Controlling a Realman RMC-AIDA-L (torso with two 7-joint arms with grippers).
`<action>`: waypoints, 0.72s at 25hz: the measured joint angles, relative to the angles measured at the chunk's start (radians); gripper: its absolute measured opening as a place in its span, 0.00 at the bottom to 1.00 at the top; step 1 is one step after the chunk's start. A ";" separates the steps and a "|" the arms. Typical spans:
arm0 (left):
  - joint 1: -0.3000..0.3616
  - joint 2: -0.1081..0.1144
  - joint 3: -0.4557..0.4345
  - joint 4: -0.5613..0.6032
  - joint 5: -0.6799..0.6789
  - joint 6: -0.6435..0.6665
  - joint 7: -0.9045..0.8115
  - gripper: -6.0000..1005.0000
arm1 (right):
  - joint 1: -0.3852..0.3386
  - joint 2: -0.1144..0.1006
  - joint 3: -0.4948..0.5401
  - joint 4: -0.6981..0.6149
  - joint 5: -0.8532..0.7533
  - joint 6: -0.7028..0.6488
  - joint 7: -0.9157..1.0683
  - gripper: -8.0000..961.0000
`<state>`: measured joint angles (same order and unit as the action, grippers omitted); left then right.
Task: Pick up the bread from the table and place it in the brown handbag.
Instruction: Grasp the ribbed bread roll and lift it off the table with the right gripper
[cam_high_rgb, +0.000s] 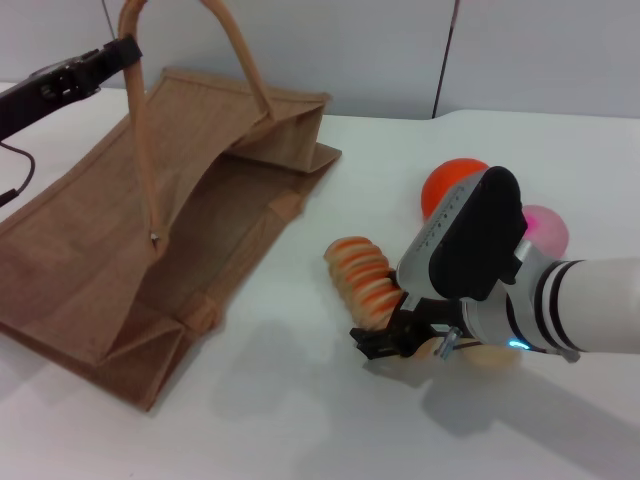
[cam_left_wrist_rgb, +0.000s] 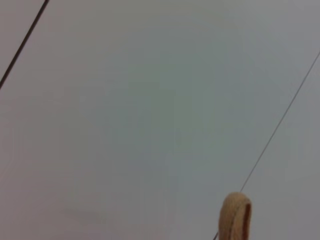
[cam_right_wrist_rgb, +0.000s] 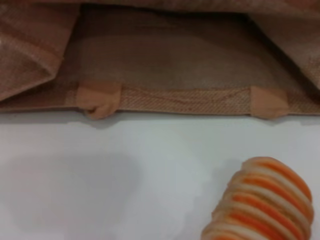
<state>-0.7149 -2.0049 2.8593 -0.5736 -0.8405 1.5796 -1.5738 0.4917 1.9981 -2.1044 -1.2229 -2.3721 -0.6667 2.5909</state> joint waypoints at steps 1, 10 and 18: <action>0.000 0.000 0.000 0.000 0.000 0.000 0.000 0.15 | 0.000 0.000 0.004 0.001 0.000 0.000 -0.001 0.94; 0.000 0.000 0.000 0.000 0.000 0.001 0.000 0.16 | 0.001 0.001 0.027 0.001 -0.003 -0.007 -0.001 0.84; 0.000 0.000 0.000 0.000 0.000 0.003 0.000 0.16 | -0.002 0.013 0.064 0.000 -0.051 -0.027 0.006 0.78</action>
<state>-0.7148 -2.0049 2.8593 -0.5736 -0.8406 1.5823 -1.5739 0.4892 2.0112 -2.0399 -1.2226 -2.4230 -0.6935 2.5972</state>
